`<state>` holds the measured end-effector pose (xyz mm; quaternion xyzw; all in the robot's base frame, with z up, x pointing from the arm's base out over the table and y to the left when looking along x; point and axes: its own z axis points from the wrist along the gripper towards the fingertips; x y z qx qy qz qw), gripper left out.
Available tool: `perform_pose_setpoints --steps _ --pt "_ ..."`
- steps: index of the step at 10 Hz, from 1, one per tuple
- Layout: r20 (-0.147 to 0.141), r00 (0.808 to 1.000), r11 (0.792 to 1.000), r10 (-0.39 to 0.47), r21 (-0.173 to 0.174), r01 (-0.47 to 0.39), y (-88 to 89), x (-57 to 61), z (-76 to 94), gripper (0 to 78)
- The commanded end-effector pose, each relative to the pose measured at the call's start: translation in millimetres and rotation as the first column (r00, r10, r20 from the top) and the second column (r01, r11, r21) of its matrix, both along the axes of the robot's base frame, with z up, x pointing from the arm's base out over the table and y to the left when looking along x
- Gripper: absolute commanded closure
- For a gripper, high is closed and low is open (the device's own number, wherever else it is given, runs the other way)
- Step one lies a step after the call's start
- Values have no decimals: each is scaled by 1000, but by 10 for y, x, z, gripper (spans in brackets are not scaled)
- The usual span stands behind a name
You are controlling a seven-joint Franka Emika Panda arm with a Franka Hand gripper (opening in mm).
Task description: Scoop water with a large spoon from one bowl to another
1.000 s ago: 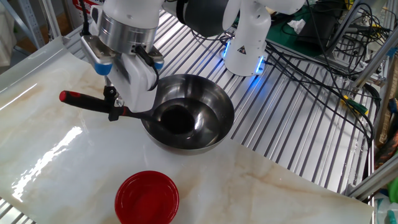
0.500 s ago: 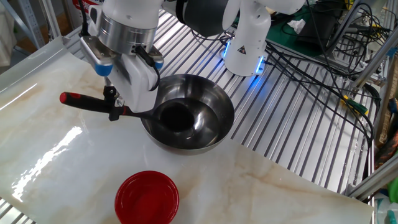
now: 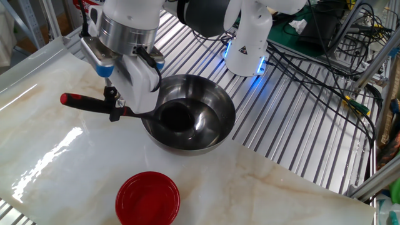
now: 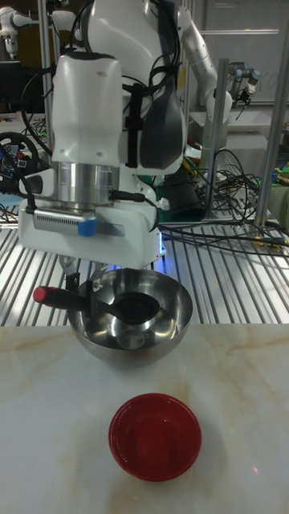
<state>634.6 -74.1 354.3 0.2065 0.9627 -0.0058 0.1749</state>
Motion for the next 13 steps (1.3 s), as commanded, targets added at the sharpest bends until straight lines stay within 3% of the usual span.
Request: perform_pose_setpoints --steps 1,9,13 --pt "10 1000 1000 -16 -17 16 41 128 83 764" --pt "19 997 997 -77 5 77 112 570 222 764" --pt "20 994 994 -107 15 107 202 799 171 764"
